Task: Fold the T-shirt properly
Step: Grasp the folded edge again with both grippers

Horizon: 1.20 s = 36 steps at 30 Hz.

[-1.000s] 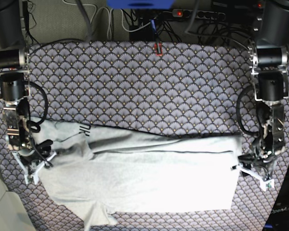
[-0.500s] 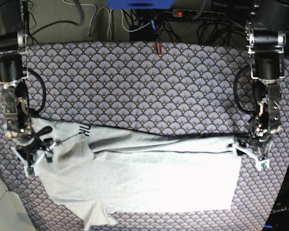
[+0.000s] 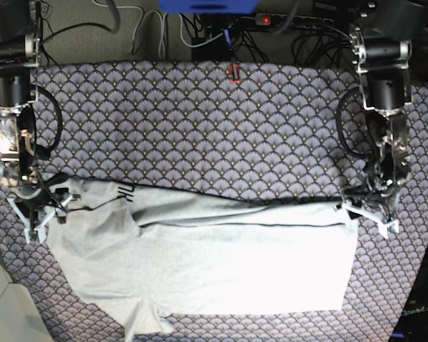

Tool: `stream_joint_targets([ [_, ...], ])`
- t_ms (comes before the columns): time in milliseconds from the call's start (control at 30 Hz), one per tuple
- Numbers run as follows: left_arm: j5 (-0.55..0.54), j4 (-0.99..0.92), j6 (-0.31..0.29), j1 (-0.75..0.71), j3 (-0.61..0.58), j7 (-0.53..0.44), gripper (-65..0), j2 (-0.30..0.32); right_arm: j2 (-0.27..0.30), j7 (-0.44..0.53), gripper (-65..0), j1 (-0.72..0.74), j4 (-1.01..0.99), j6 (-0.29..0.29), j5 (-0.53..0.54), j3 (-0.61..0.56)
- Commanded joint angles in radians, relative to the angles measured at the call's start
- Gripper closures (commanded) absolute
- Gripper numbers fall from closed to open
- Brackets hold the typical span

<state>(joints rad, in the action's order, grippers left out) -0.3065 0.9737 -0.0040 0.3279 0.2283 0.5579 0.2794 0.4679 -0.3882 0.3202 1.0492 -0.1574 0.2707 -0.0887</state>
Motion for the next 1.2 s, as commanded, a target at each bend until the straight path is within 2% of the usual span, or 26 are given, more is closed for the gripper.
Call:
stream_joint_targets([
  [0,0.002,-0.006,0.000,0.020,0.004,-0.042,-32.7,0.011,0.019,0.024,-33.3,0.023,0.018,0.006,0.005,0.007],
  [100,0.000,-0.046,0.000,0.018,-0.002,-0.089,-32.7,0.011,0.019,0.024,-33.3,0.009,0.018,0.006,0.005,0.007],
  [300,0.000,-0.054,-0.001,0.015,-0.004,-0.095,-32.7,0.004,0.019,0.024,-33.3,0.004,0.018,0.006,0.005,0.007],
  [467,0.000,-0.054,-0.003,0.017,0.001,-0.097,-32.7,-0.021,0.042,0.024,-33.3,0.004,0.018,0.006,0.006,0.008],
  [533,0.000,-0.054,-0.001,0.018,0.001,-0.098,-32.7,-0.029,0.056,0.024,-33.3,0.003,0.018,0.006,0.006,0.023],
  [833,0.000,-0.054,0.000,0.021,0.004,-0.100,-32.2,-0.030,0.053,0.024,-33.3,-0.031,0.018,0.006,0.006,0.085],
  [867,0.000,-0.054,0.000,0.021,0.004,-0.100,-30.8,-0.030,0.053,0.024,-33.3,-0.036,0.018,0.006,0.008,0.085],
  [933,0.000,-0.054,0.000,0.021,0.004,-0.100,-23.4,-0.030,0.053,0.024,-33.3,-0.046,0.018,0.006,0.008,0.085],
  [1067,0.000,-0.054,0.000,0.021,0.004,-0.100,-1.6,-0.030,0.042,0.024,-33.3,-0.046,0.018,0.006,0.009,0.085],
  [1100,0.000,-0.054,0.000,0.021,0.004,-0.100,0.0,-0.030,0.042,0.024,-33.3,-0.046,0.018,0.006,0.009,0.085],
  [1167,0.000,-0.054,0.000,0.021,0.004,-0.100,-1.4,-0.030,0.041,0.024,-33.3,-0.051,0.018,0.006,0.009,0.085],
])
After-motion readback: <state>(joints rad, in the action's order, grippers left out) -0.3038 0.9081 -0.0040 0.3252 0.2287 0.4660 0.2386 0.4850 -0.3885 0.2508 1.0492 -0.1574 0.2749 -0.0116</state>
